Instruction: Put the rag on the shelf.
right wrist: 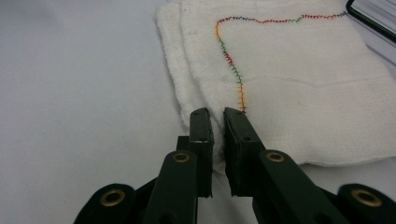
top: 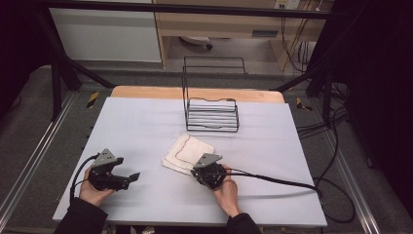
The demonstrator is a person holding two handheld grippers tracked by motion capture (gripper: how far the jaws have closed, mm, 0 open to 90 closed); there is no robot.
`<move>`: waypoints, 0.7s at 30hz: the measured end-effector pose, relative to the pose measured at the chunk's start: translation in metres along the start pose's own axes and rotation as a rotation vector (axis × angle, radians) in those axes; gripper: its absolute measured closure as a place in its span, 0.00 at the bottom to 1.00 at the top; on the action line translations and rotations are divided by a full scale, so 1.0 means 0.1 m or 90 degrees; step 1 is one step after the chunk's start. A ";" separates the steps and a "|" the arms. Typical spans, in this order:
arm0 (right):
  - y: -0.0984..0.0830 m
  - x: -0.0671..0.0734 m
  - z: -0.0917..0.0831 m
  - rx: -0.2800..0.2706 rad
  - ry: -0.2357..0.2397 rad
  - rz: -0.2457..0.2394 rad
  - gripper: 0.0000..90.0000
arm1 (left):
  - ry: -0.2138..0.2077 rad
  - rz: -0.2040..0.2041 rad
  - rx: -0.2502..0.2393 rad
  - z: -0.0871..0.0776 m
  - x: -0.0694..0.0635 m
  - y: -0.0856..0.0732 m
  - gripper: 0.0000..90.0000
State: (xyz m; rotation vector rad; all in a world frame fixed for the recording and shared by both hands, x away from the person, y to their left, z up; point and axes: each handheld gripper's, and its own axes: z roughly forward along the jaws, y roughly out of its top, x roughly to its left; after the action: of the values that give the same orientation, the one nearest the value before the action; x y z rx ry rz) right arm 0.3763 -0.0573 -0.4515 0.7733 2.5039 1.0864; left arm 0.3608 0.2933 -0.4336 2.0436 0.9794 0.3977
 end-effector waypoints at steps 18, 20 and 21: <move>-0.09 -0.20 -0.26 -0.051 0.048 0.098 0.49 | 0.005 -0.049 0.015 0.42 -0.22 0.52 0.25; -0.11 -0.23 -0.30 -0.051 0.042 0.112 0.43 | 0.004 -0.055 0.025 0.55 -0.24 0.59 0.27; -0.18 -0.30 -0.38 -0.056 0.032 0.135 0.35 | 0.007 -0.058 0.035 0.62 -0.25 0.61 0.30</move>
State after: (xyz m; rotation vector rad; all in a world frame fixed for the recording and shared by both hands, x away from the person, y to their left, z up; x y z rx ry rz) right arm 0.3767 -0.1073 -0.4372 1.0152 2.4385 1.2912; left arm 0.4111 0.2182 -0.4225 2.0382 1.0972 0.3374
